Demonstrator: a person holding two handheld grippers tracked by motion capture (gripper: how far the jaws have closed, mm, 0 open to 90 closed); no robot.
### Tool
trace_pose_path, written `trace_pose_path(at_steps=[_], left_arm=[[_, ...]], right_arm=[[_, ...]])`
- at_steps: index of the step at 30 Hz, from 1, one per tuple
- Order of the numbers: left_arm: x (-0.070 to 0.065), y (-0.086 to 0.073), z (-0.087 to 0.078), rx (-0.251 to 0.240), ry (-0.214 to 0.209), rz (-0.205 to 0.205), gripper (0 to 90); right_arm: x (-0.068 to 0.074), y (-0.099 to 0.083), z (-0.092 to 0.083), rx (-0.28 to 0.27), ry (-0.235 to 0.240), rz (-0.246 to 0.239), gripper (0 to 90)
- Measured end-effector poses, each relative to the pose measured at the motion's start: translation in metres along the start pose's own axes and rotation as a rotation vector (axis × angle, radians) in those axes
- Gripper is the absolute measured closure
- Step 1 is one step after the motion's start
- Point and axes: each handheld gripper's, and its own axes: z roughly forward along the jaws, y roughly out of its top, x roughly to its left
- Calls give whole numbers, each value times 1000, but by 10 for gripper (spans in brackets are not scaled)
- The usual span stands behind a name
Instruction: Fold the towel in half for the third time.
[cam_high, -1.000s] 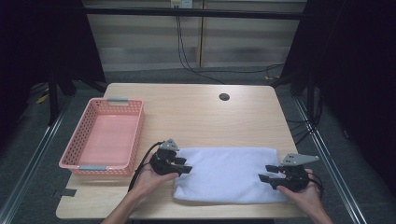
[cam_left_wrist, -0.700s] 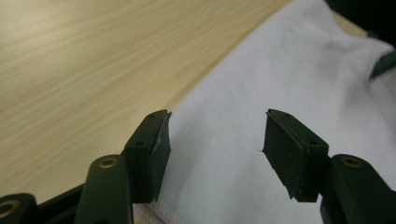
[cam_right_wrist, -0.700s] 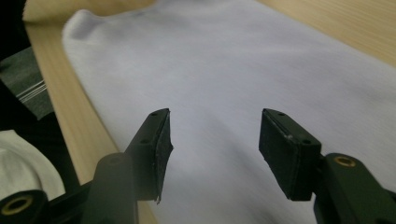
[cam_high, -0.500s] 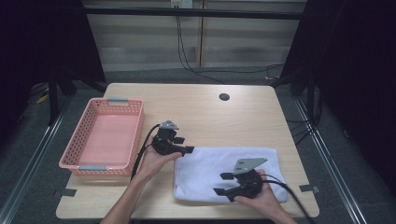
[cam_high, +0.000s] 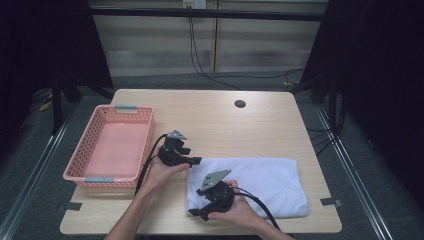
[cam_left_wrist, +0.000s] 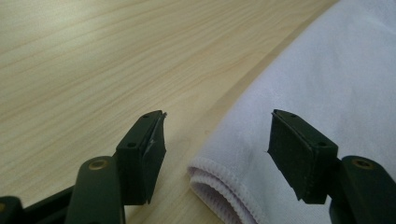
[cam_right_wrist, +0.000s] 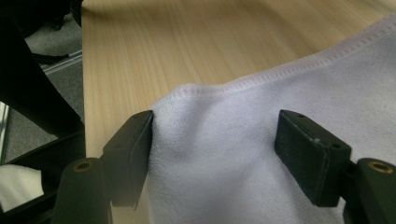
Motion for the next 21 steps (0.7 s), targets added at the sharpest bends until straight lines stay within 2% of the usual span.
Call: trace_pose_path(at_steps=[3, 4, 8, 9, 10, 12, 13, 14, 15, 16, 17, 18, 19, 21], left_arm=[[1, -2, 1, 14, 5, -1, 353], [3, -4, 3, 16, 17, -9, 349], [9, -8, 3, 33, 22, -28, 333], [9, -8, 3, 33, 22, -28, 332], [11, -10, 4, 39, 26, -40, 325], [11, -11, 4, 35, 27, -43, 323], [12, -11, 4, 50, 26, -39, 323], [12, -12, 6, 47, 25, -40, 320], [12, -12, 6, 47, 25, -40, 319], [11, -12, 6, 50, 27, -38, 319], [10, -12, 7, 51, 29, -32, 319], [8, -12, 10, 59, 17, -33, 317], [8, -12, 10, 59, 17, -33, 315], [4, -12, 13, 71, 27, -13, 310]], right_arm=[[2, -2, 2, -6, -12, -16, 294], [3, -3, 3, -8, -24, -34, 296], [12, -5, 6, 10, -85, -133, 291], [12, -5, 6, 10, -85, -133, 291], [17, -5, 7, 19, -126, -158, 291], [17, -5, 8, 17, -124, -153, 294], [17, -4, 7, 21, -125, -149, 313], [16, -4, 6, 19, -148, -128, 437], [16, -4, 6, 19, -148, -128, 437], [13, -4, 4, 9, -158, -132, 502], [13, -4, 4, 9, -158, -132, 502], [13, -4, 4, 12, -173, -120, 569], [13, -4, 4, 12, -173, -120, 569], [10, -3, 3, 13, -191, -129, 652]])
